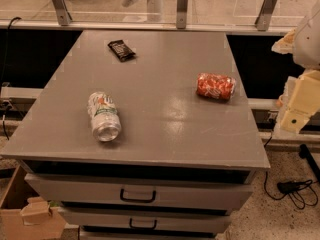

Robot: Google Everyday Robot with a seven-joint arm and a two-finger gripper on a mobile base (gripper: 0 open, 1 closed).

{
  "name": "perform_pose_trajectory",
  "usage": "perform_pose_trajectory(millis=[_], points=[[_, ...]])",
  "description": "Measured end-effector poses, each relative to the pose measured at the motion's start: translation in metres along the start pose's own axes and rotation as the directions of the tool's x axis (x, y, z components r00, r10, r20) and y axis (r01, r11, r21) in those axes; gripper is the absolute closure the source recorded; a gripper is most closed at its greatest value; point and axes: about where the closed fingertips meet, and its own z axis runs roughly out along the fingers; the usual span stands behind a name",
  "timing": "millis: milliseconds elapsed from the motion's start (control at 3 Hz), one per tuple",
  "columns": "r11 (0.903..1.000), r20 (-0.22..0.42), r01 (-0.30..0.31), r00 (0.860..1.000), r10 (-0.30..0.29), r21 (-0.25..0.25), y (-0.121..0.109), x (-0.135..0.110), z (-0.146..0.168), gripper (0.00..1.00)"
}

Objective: Place coke can upright

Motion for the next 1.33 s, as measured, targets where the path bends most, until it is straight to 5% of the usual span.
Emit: perform_pose_trajectory(millis=[667, 1333], points=[[1.0000, 0.021, 0.001, 1.000, -0.001, 0.009, -0.015, -0.009, 0.018, 0.00], [1.0000, 0.081, -0.004, 0.997, 0.003, 0.009, -0.080, -0.065, 0.093, 0.00]])
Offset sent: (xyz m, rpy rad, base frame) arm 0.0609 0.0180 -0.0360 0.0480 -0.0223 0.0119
